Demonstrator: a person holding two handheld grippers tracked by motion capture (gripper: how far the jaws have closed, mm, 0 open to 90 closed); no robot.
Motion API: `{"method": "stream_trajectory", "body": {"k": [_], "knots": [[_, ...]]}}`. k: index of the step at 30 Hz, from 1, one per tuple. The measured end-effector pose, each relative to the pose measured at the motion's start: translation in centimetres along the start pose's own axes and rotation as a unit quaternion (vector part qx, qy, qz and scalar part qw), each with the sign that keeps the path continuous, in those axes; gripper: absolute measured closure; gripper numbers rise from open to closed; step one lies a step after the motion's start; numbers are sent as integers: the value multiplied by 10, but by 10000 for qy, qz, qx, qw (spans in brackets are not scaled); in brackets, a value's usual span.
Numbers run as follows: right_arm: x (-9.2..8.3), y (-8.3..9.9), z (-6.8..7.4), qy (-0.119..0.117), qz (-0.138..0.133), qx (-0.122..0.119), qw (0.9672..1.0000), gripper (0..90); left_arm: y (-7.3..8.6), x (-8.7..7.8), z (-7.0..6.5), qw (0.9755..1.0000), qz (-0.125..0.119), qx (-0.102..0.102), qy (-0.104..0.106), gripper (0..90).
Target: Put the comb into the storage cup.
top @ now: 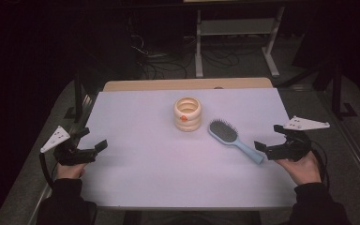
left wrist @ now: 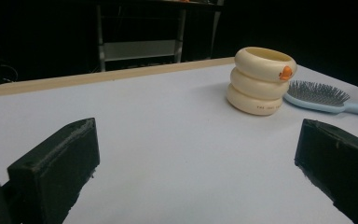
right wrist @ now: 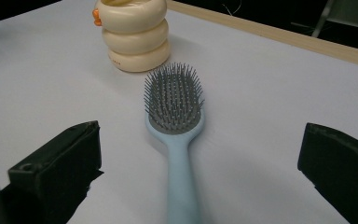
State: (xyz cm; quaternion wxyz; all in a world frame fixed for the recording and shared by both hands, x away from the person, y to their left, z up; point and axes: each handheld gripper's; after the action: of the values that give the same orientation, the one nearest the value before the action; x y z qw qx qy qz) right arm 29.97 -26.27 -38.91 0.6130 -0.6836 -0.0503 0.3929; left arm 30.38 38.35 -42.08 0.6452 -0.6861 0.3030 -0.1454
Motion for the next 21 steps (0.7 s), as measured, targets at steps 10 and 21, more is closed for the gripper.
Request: {"method": "stream_trajectory", "body": {"k": [10,21], "knots": [[4,-11,-3,-17,227,-80,9997,0,0,1,0,10000,22,-7,17,0],[9,-18,-7,-40,465,-88,9989,0,1,1,0,10000,32,-9,9,0]]}}
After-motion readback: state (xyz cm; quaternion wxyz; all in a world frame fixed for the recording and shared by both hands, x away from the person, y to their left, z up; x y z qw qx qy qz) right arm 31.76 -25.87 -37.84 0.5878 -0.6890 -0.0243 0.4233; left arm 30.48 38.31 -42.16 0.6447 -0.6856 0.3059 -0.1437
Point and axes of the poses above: each handheld gripper's, and its own axes: x roughly forward along the jaws, y roughly out of its underside, z roughly to its left, and after that the axes turned 3 degrees about -z, right-handed
